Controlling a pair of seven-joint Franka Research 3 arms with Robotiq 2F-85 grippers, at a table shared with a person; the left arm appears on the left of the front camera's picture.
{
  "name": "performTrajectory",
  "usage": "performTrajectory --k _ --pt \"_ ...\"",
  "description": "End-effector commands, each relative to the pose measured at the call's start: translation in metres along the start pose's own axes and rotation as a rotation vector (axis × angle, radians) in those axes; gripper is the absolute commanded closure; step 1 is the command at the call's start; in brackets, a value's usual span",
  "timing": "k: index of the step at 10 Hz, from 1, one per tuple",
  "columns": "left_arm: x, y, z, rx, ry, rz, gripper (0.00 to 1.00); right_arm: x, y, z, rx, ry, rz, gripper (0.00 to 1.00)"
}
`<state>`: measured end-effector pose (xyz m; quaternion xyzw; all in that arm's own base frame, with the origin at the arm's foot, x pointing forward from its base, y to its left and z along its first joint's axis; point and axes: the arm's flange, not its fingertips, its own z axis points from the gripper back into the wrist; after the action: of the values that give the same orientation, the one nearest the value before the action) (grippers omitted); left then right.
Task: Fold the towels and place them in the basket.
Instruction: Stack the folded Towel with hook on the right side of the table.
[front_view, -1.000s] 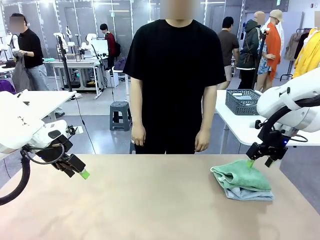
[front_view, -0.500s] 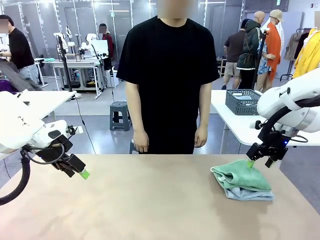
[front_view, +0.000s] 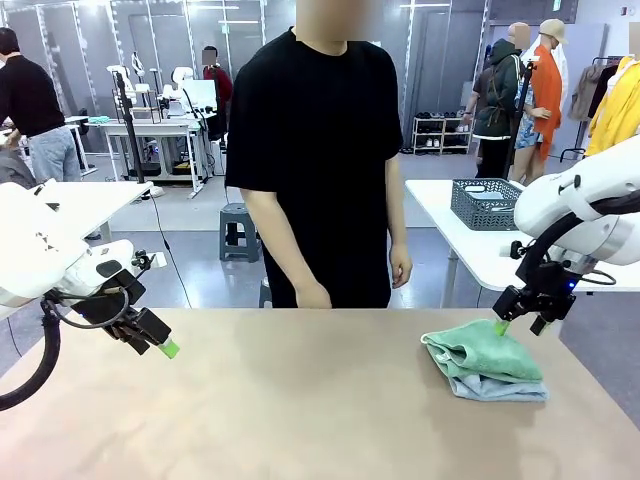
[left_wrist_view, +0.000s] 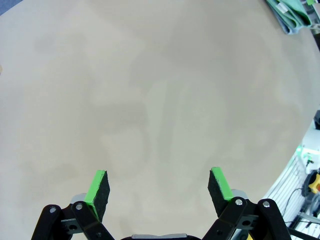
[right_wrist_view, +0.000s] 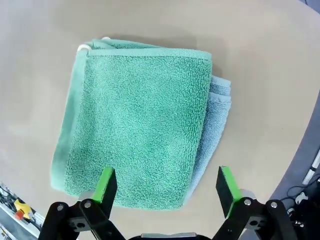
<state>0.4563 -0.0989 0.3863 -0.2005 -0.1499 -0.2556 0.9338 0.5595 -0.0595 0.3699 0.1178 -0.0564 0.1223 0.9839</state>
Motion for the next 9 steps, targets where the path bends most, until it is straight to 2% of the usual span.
performTrajectory --k 1,2,3,4,6,7,9 --pt "0.003 0.000 0.002 -0.002 0.014 0.006 0.00 0.000 0.000 0.000 0.000 0.000 0.000 0.00" --pt "0.000 0.000 0.000 0.000 0.000 0.000 0.00 -0.017 0.006 0.032 0.074 -0.045 0.096 0.00" --pt "0.015 0.005 0.021 0.018 -0.013 -0.021 0.00 -0.032 0.014 0.067 0.089 -0.105 0.182 0.00" --pt "0.023 0.005 0.044 0.029 -0.006 -0.055 0.00 -0.047 0.025 0.096 0.130 -0.119 0.283 0.00" --pt "0.027 0.001 0.096 -0.062 -0.027 -0.102 0.00 -0.080 0.035 0.147 0.145 -0.197 0.406 0.00" --pt "0.025 0.003 0.117 -0.100 -0.021 -0.109 0.00 -0.094 0.032 0.168 0.210 -0.229 0.446 0.00" --pt "0.007 0.024 0.167 -0.250 -0.042 -0.128 0.00 -0.124 0.013 0.205 0.379 -0.304 0.490 0.00"
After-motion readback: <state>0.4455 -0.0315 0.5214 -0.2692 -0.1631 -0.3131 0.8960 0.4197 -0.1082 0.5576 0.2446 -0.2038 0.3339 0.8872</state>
